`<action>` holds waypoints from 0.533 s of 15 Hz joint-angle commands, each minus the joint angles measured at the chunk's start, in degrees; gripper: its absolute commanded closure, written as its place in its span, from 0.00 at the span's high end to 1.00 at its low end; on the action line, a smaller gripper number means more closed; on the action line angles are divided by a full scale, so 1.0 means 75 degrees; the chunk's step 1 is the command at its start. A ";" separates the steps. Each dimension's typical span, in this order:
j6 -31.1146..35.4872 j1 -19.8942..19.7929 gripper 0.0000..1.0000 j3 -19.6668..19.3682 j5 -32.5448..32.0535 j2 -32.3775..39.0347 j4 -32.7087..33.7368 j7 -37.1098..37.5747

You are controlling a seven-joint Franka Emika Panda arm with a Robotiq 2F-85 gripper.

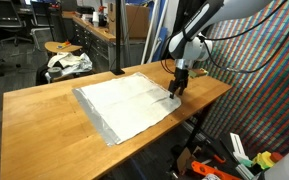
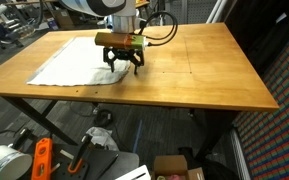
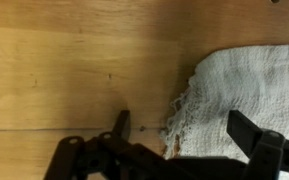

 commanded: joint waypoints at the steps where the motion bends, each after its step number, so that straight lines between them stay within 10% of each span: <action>1: -0.0162 -0.0266 1.00 0.0291 0.0696 0.0124 0.0198 -0.0875; 8: -0.0626 -0.0125 1.00 0.0339 0.0716 0.0185 0.0328 -0.1386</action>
